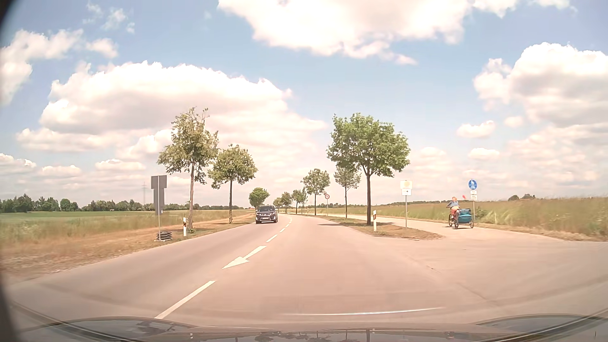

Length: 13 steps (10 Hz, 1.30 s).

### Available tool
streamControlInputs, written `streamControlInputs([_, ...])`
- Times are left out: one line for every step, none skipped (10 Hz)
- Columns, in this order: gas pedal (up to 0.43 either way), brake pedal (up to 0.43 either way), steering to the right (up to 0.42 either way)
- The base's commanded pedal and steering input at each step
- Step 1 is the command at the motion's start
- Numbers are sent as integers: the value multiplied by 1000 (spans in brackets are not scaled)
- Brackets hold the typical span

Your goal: Follow the waypoints while adhering to traffic rules and regulations

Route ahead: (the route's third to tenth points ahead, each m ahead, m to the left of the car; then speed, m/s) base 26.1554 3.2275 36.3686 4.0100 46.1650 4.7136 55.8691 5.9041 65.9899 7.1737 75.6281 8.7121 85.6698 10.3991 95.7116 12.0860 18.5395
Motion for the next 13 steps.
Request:
streamControlInputs([559,12,-16])
streamControlInputs([559,12,-16])
streamControlInputs([559,6,-16])
streamControlInputs([559,12,-16])
streamControlInputs([559,6,-16])
streamControlInputs([559,12,-16])
streamControlInputs([559,12,-16])
streamControlInputs([559,6,-16])
streamControlInputs([551,12,-16])
streamControlInputs([539,12,-17])
streamControlInputs([539,12,-18])
streamControlInputs([539,12,-18])
streamControlInputs([539,6,-19])
